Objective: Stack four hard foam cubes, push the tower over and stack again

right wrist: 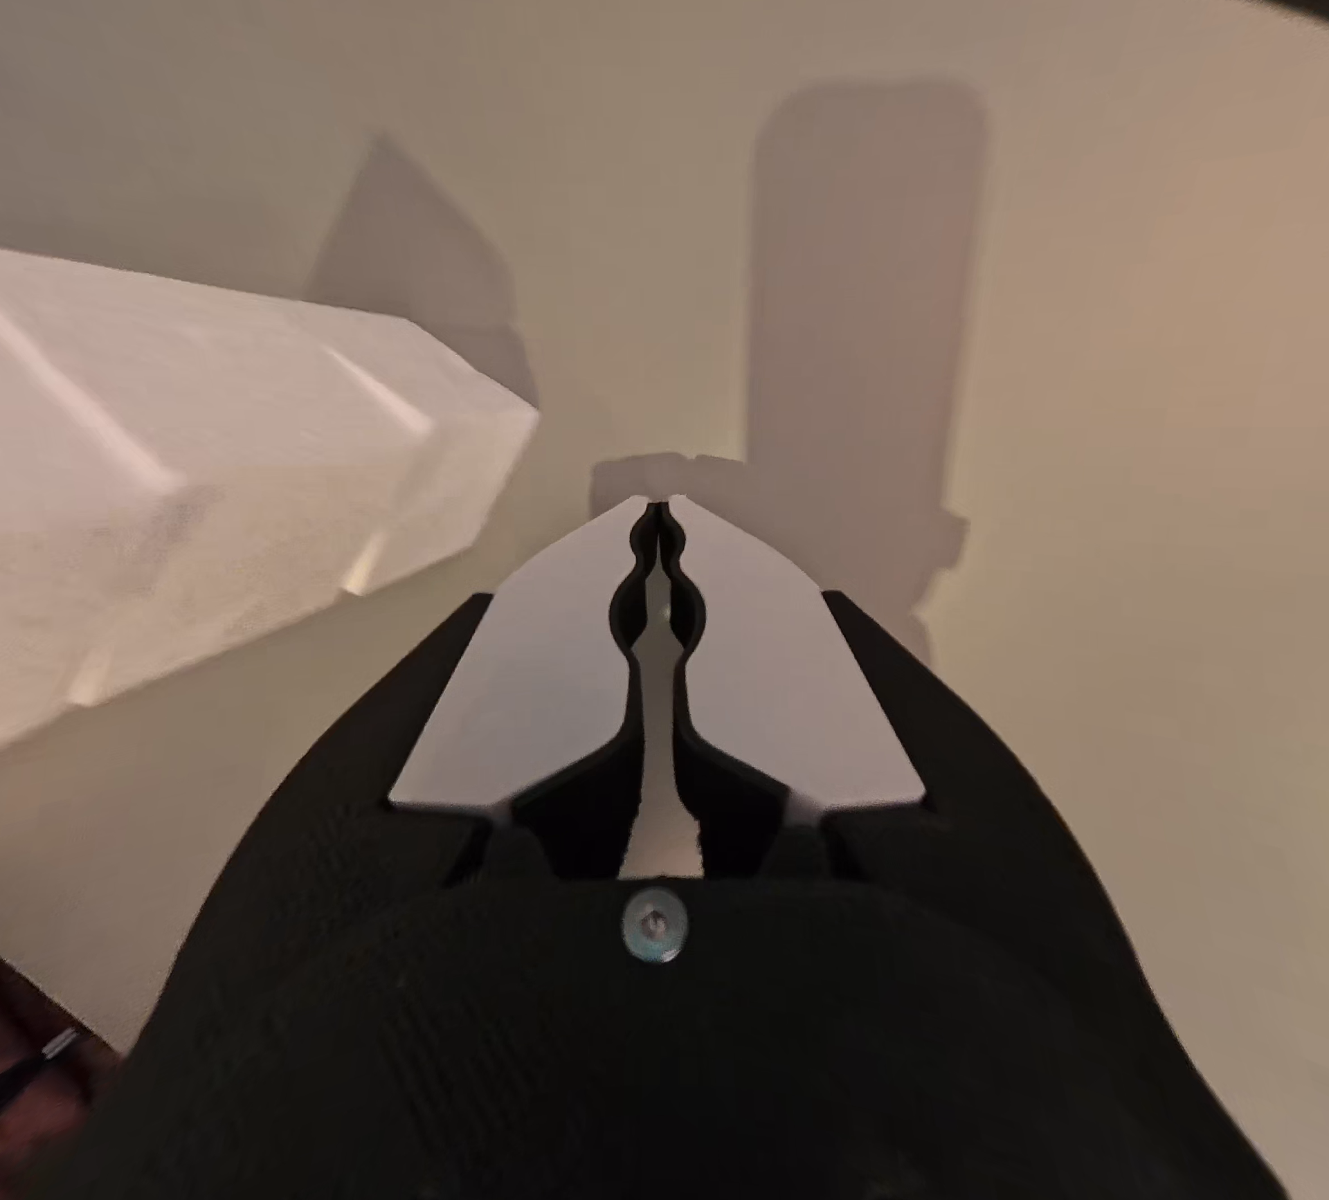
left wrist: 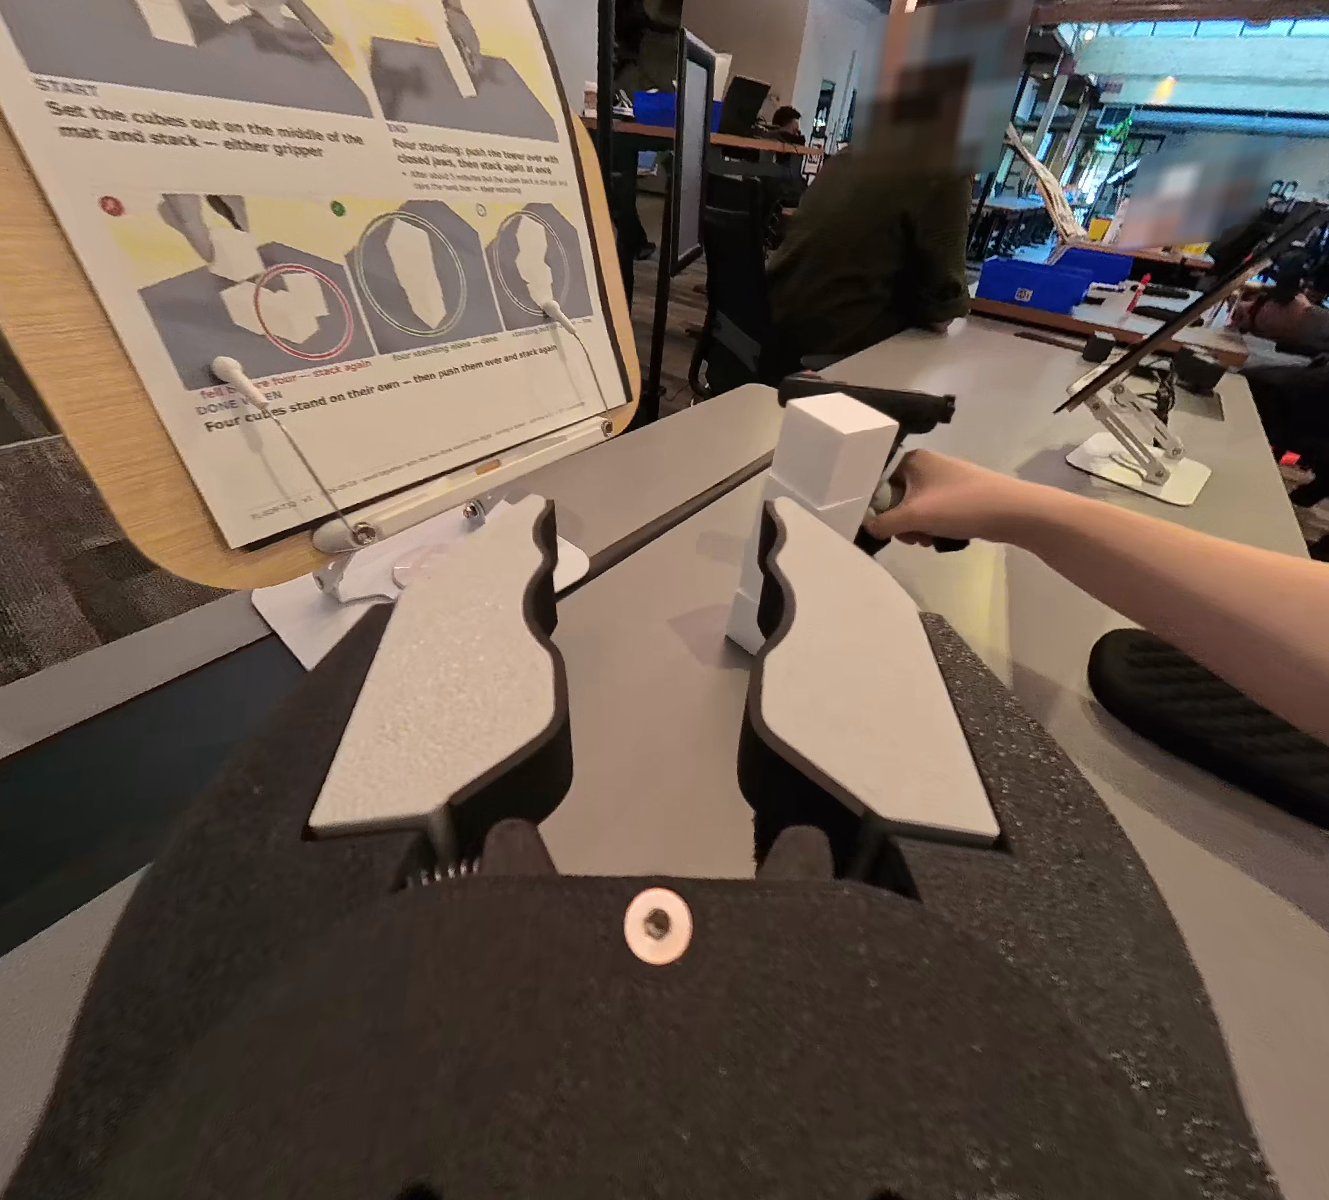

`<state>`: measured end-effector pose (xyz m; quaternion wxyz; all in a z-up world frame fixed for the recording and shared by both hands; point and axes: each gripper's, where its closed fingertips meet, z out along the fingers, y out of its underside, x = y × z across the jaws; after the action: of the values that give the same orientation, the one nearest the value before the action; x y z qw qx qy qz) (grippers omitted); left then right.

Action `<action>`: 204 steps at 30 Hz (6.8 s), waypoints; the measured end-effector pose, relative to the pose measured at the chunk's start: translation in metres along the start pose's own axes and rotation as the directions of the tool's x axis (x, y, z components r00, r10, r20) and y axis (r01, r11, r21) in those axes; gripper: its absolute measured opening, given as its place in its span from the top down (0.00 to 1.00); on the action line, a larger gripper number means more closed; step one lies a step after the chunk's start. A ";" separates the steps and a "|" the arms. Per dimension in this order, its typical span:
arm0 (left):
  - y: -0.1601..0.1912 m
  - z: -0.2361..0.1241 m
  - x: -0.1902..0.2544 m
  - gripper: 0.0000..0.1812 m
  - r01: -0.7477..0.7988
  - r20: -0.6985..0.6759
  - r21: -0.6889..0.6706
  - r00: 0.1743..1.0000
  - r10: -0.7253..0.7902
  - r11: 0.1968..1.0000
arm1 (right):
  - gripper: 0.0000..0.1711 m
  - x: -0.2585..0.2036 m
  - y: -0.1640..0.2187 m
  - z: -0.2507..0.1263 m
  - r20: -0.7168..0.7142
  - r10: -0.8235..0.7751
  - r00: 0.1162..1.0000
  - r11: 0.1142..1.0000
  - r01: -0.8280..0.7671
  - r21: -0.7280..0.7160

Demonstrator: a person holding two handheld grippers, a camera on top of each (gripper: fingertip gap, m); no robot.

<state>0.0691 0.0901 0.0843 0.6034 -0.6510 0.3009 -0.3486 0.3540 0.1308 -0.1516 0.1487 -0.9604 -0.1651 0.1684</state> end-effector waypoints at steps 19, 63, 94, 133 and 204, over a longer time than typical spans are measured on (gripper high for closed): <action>-0.016 -0.017 -0.007 0.71 -0.045 0.097 0.012 0.994 0.043 0.999 | 1.00 -0.159 -0.039 -0.062 -0.080 -0.549 0.832 0.818 0.555 0.152; 0.157 -0.090 -0.118 0.63 -0.231 -0.122 -0.962 0.841 0.527 0.146 | 0.78 -0.109 -0.012 -0.157 0.036 -0.724 0.689 0.513 0.502 0.696; 0.198 -0.109 -0.108 0.59 -0.265 -0.214 -0.963 0.863 0.458 0.049 | 0.79 -0.105 -0.008 -0.133 0.092 -0.724 0.683 0.575 0.524 0.628; 0.119 -0.069 -0.058 0.66 -0.440 -0.311 -0.879 0.821 0.478 0.184 | 0.63 -0.155 -0.029 0.007 0.092 -0.824 0.559 0.512 0.666 0.543; 0.199 -0.030 -0.101 0.43 0.358 0.781 -0.373 0.619 0.082 0.856 | 0.63 -0.240 -0.076 -0.034 0.060 -0.760 0.647 0.582 0.638 0.504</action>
<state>-0.0079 0.1374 -0.1219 0.4548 -0.8897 0.0378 0.0076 0.1332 0.1037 -0.0297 0.3913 -0.7221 -0.5094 0.2566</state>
